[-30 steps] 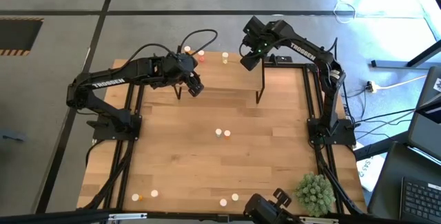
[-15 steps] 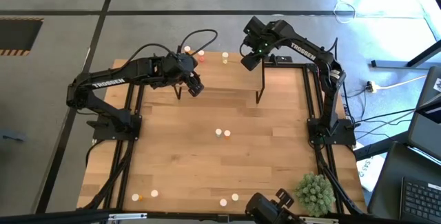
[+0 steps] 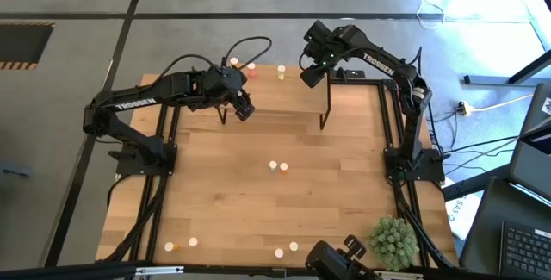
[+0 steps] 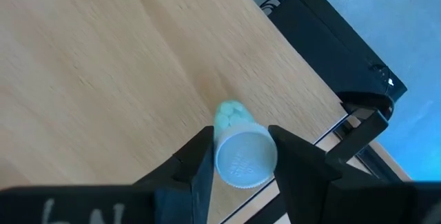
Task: Pick and place medicine bottles onto shelf by color
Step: Put the top right blue pill bottle on the shelf
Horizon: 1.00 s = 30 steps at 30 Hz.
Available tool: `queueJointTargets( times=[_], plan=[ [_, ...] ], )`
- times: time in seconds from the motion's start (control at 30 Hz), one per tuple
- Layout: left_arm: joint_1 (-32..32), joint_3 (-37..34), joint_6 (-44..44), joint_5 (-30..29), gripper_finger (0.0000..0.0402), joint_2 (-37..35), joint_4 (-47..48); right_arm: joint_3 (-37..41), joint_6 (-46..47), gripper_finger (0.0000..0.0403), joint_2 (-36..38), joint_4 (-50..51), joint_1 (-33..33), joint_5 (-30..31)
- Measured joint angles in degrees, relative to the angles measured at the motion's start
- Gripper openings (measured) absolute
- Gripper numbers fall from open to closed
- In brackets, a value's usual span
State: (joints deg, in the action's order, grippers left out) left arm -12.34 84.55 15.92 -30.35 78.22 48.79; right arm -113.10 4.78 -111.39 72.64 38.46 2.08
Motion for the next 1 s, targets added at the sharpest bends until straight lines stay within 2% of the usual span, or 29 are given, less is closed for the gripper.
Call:
queueJointTargets(
  times=[0.3,0.7,1.0],
  plan=[
    [0.00,0.00,-0.02,0.00,0.0215,0.00,0.00,0.00,0.78,0.0125,0.00,-0.37,0.00,-0.08],
    [-0.02,0.00,-0.02,0.00,0.0215,0.00,-0.02,0.00,0.88,0.0163,0.00,-0.49,0.00,-0.19],
    [-0.01,0.00,-0.04,-0.01,0.0215,0.00,-0.02,0.00,0.78,0.0165,0.00,-0.76,0.00,-0.19]
  ],
)
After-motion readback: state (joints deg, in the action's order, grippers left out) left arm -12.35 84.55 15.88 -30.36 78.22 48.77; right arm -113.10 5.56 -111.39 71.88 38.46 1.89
